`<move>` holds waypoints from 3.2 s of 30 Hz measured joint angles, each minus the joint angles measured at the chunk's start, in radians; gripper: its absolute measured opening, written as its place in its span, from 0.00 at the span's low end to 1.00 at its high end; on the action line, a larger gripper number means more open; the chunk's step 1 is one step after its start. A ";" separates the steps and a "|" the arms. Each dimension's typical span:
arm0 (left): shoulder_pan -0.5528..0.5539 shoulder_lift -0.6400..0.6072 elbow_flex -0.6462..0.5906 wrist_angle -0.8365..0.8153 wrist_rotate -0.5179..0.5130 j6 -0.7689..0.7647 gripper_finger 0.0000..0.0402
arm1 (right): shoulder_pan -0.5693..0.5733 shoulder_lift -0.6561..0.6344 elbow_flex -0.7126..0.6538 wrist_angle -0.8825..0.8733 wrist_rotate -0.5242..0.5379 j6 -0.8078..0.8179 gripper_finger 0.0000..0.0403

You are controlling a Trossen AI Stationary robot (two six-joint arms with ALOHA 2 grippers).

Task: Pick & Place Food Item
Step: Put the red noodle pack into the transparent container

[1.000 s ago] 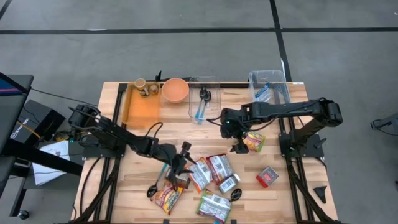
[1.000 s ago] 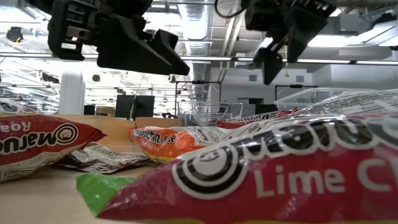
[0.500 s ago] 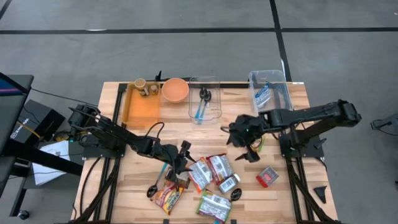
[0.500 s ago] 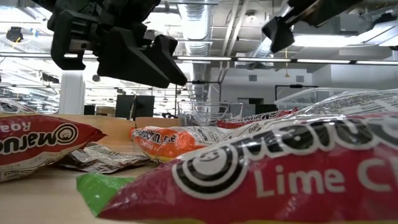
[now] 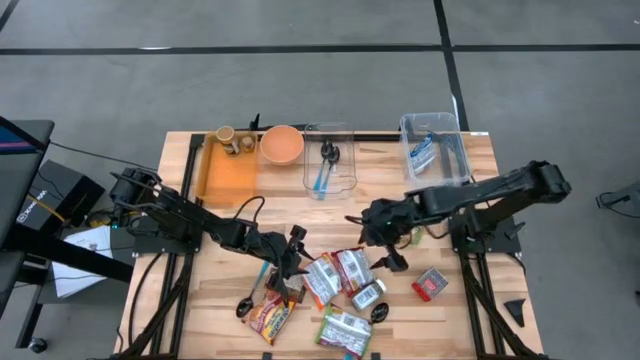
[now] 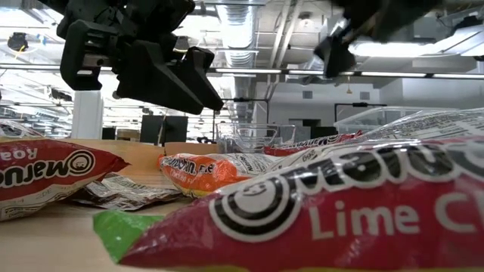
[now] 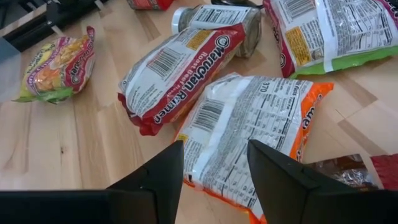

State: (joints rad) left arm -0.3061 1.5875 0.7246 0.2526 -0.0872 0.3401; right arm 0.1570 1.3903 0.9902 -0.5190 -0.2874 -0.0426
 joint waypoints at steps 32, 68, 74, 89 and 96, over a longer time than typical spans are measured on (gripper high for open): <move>0.000 0.000 -0.001 -0.012 0.004 -0.007 0.36 | -0.072 0.333 0.000 0.163 -0.029 -0.009 0.66; 0.000 -0.001 -0.001 -0.065 -0.084 -0.008 0.36 | -0.055 0.171 0.000 0.110 0.002 0.006 0.00; 0.006 -0.001 -0.001 -0.120 -0.313 -0.008 0.36 | 0.003 -0.010 0.000 -0.017 0.222 0.015 0.00; 0.131 -0.001 -0.001 -0.218 -0.385 -0.153 0.36 | 0.043 -0.487 0.000 -0.281 0.766 0.115 0.00; 0.172 -0.001 -0.001 -0.228 -0.384 -0.173 0.36 | -0.013 -0.642 0.001 -0.354 1.011 0.115 0.00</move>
State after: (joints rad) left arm -0.1344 1.5867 0.7238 0.0242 -0.4715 0.1669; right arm 0.1436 0.7481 0.9909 -0.8733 0.7235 0.0719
